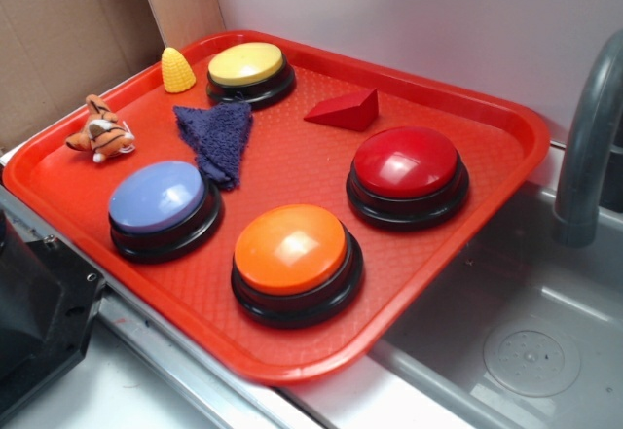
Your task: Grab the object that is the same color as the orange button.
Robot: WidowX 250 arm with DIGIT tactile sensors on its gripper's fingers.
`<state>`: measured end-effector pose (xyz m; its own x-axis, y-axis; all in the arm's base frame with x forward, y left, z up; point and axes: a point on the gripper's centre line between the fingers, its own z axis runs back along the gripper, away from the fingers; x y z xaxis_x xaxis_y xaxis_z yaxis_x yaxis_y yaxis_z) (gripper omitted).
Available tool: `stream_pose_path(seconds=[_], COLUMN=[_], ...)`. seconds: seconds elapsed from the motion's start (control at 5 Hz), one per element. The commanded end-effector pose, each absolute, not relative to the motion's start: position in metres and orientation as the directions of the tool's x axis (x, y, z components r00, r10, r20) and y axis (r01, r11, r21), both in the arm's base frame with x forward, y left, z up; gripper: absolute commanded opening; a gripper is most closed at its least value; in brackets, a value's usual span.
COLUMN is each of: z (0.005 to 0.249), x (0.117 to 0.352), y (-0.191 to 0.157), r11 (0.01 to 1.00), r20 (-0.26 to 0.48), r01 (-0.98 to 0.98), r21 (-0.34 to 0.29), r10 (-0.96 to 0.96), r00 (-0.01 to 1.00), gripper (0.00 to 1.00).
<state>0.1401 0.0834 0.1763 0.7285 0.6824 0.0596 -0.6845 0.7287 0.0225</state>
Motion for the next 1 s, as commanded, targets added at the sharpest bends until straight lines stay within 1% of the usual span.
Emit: stream_pose_path(seconds=[0.0,0.2,0.4,0.6,0.8], z=[0.113,0.08,0.065,0.054,0.057], x=[0.144,0.175,0.183,0.187,0.176], y=[0.11,0.116,0.124,0.132,0.135], r11=[0.556,0.56,0.574,0.598,0.593], r20=[0.068,0.057,0.086,0.097,0.102], r01=[-0.831,-0.828,-0.819,-0.801,-0.804], r21=[0.026,0.008,0.012,0.008,0.045], r10=[0.828,0.827,0.815,0.797,0.798], r00=[0.557,0.56,0.573,0.596,0.594], gripper=[1.0,1.0,1.0,1.0,1.0])
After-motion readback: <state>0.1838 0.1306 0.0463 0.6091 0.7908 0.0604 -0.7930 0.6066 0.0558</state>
